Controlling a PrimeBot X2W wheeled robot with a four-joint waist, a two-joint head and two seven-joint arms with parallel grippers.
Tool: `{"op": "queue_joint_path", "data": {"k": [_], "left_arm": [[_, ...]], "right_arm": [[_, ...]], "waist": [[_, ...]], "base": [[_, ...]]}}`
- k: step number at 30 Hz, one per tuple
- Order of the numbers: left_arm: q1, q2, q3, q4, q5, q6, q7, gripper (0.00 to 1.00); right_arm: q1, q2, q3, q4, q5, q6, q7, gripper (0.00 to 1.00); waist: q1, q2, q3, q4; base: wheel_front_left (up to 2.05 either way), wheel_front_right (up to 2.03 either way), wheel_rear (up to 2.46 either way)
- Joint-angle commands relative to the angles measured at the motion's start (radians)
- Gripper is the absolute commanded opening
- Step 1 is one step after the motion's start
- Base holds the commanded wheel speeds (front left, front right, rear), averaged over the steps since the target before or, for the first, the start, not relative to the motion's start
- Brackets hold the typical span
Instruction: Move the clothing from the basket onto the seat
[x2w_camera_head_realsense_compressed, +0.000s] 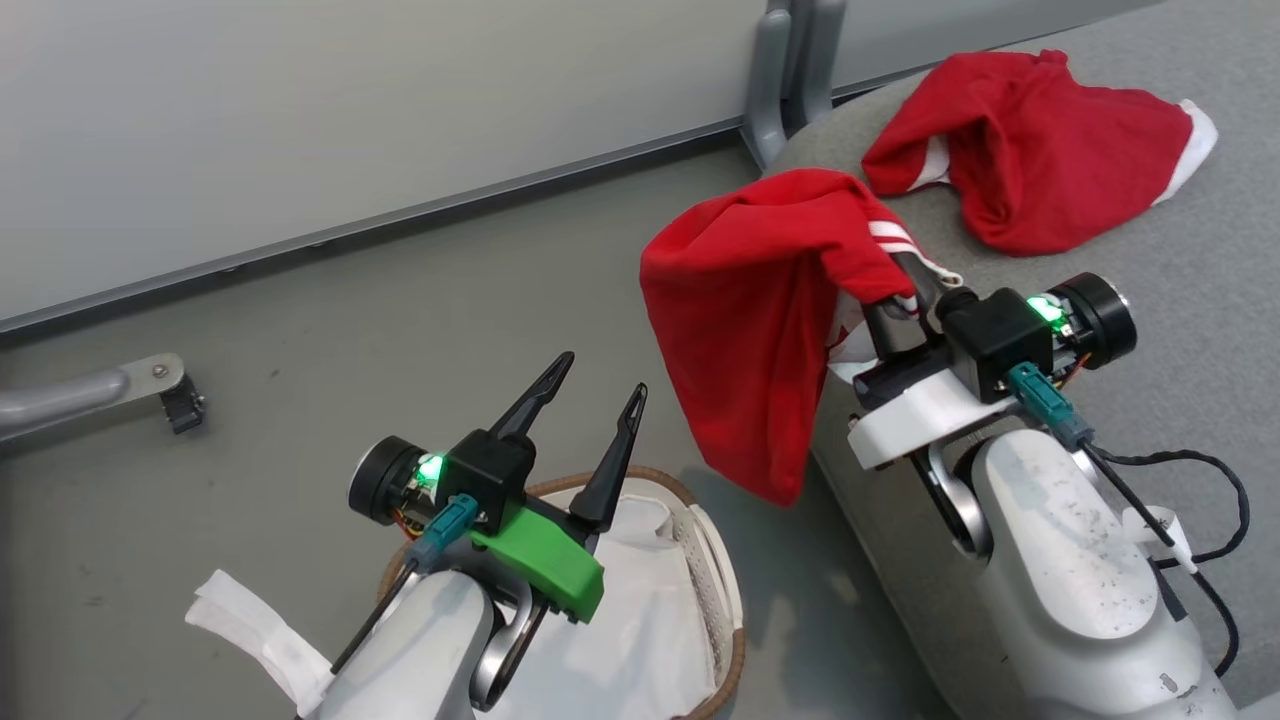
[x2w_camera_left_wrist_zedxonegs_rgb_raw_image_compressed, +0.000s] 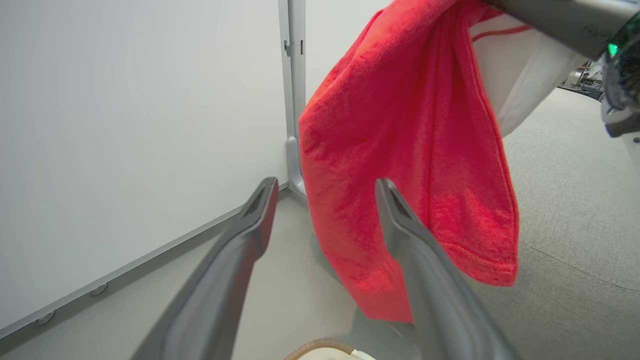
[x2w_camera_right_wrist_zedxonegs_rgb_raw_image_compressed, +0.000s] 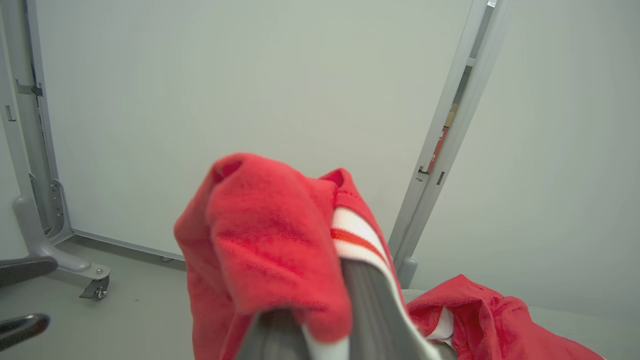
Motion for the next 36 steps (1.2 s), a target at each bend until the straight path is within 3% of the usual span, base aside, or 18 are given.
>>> {"op": "queue_joint_path", "data": {"k": [1, 9, 17, 30, 36], "left_arm": [[0.001, 0.002, 0.008, -0.003, 0.017, -0.006, -0.003, 1.0], [-0.058, 0.014, 0.001, 0.011, 0.075, -0.017, -0.002, 1.0], [-0.116, 0.013, -0.027, 0.032, 0.104, -0.024, -0.002, 1.0], [-0.199, -0.007, -0.078, 0.027, 0.13, -0.032, -0.002, 1.0], [-0.223, -0.009, -0.086, 0.014, 0.138, -0.031, -0.002, 1.0]], "right_arm": [[-0.009, -0.003, -0.015, -0.005, -0.008, -0.001, -0.002, 0.0], [0.003, -0.002, -0.107, -0.029, -0.001, -0.001, -0.002, 0.0], [0.002, -0.002, -0.155, -0.043, 0.021, -0.001, -0.002, 0.0], [-0.164, -0.003, -0.263, -0.029, -0.079, -0.001, -0.002, 0.0], [-0.358, -0.099, -0.343, -0.008, -0.125, -0.002, -0.002, 0.0]], "waist": [[0.0, 0.0, 0.047, -0.073], [0.0, 0.0, 0.151, -0.228], [0.0, 0.0, 0.23, -0.292], [0.0, 0.0, 0.342, -0.186], [0.0, 0.0, 0.393, -0.109]], "base": [[0.0, 0.0, 0.0], [0.0, 0.0, 0.0], [0.0, 0.0, 0.0], [0.0, 0.0, 0.0], [0.0, 0.0, 0.0]]}}
